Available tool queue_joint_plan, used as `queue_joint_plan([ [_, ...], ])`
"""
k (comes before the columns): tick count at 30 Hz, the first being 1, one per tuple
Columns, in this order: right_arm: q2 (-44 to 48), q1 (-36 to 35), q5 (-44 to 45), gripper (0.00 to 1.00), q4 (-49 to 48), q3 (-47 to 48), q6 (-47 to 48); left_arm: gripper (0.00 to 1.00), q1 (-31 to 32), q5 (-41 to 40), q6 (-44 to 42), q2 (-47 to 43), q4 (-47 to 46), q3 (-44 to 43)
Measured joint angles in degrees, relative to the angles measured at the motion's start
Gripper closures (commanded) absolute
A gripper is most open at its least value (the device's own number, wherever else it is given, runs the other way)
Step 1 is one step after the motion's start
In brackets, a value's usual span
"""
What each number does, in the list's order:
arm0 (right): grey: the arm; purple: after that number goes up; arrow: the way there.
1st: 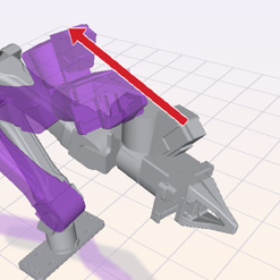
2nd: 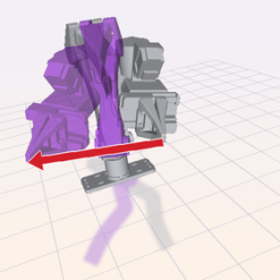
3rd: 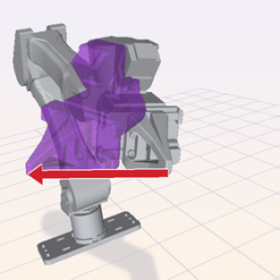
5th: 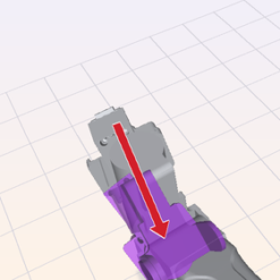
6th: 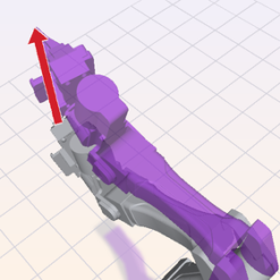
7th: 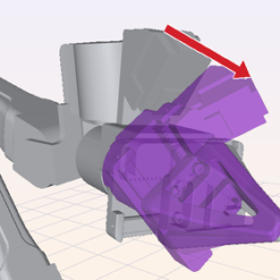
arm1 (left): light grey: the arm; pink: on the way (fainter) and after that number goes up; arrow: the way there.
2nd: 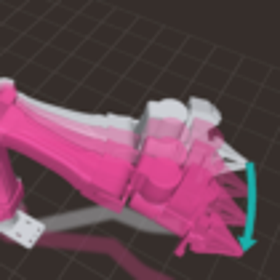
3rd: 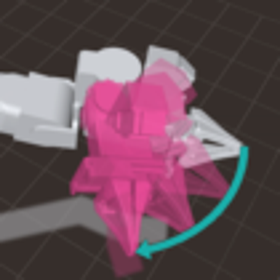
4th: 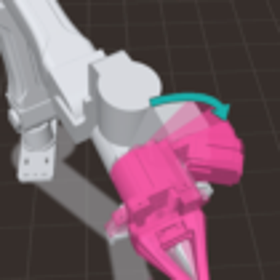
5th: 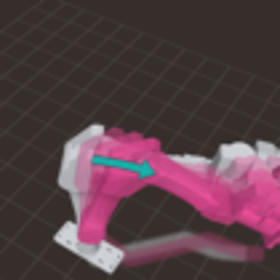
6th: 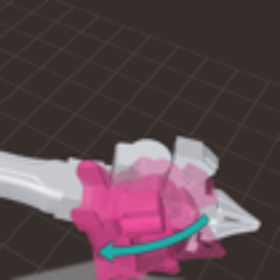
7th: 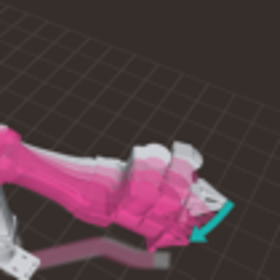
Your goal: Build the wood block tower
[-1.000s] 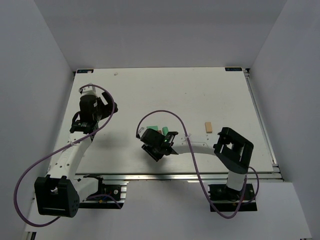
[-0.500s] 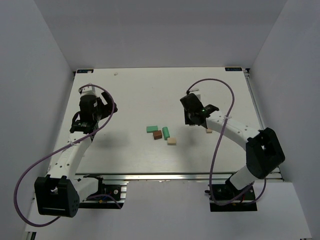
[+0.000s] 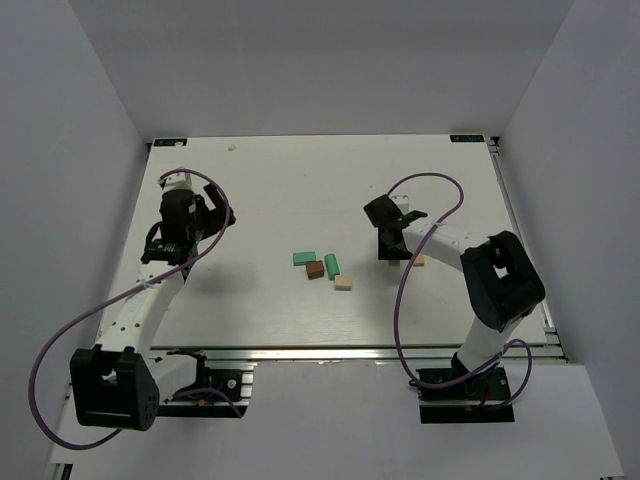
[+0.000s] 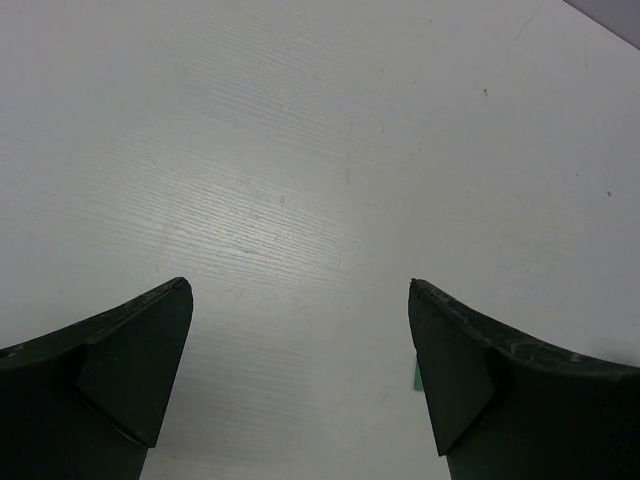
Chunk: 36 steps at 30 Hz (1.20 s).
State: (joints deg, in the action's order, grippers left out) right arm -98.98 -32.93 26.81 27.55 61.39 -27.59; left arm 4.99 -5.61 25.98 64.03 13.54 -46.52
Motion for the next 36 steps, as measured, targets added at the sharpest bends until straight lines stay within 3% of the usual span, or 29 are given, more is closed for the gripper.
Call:
queue_joint_plan([
  [23, -1.81, 2.93, -1.29, 0.81, -8.07, -2.08, 4.17, 0.02, 0.0, -0.04, 0.0, 1.22, 0.02, 0.0],
  [27, -0.79, 2.93, -1.29, 0.68, -9.46, -3.61, 4.31, 0.02, 0.0, -0.04, -0.02, 1.22, 0.02, 0.0],
  [36, 0.24, 2.95, -1.27, 0.51, -10.86, -5.18, 4.22, 0.02, 0.0, -0.04, -0.02, 1.22, 0.0, 0.0],
])
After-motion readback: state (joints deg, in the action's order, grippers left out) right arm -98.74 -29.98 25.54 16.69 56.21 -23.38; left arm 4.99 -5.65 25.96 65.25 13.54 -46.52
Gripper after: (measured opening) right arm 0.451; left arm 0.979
